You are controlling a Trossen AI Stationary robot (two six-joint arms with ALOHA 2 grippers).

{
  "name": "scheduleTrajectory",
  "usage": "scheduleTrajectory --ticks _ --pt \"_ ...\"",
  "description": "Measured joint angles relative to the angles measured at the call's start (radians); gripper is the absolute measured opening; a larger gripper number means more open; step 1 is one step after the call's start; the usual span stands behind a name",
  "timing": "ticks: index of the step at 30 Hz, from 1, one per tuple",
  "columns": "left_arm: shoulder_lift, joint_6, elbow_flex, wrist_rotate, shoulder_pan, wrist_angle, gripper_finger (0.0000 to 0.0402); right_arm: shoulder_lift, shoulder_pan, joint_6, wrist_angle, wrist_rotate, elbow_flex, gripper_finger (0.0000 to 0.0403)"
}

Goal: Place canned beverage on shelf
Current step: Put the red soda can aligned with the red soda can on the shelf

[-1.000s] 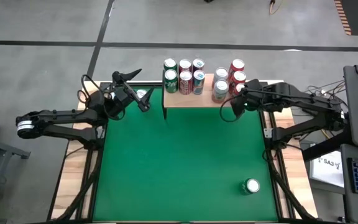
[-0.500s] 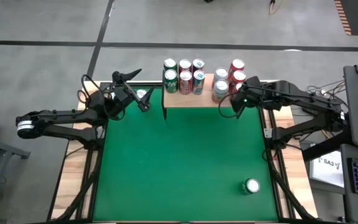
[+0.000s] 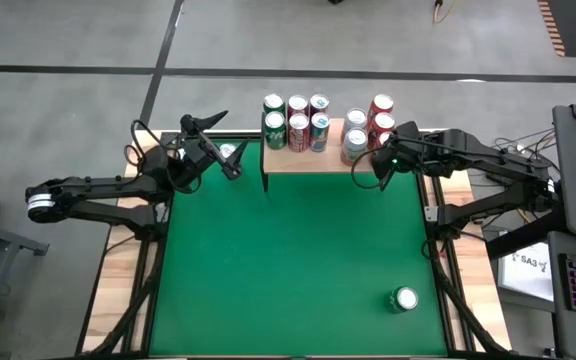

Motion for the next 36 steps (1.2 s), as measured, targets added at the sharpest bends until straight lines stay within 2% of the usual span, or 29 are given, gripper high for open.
scheduleTrajectory --ticks 8,16,18,36 --pt "0.0 0.0 0.0 0.0 0.0 0.0 0.0378 0.0 0.0 0.0 0.0 -0.003 0.0 0.0009" --pt "0.0 0.0 0.0 0.0 0.0 0.0 0.0378 -0.002 0.0 0.061 -0.034 -0.177 0.013 0.0009" --pt "0.0 0.0 0.0 0.0 0.0 0.0 0.0378 0.003 0.0 0.061 -0.031 -0.188 0.01 0.0009" --pt "0.0 0.0 0.0 0.0 0.0 -0.001 0.0378 0.051 0.0 0.03 -0.011 -0.06 0.002 0.0009"
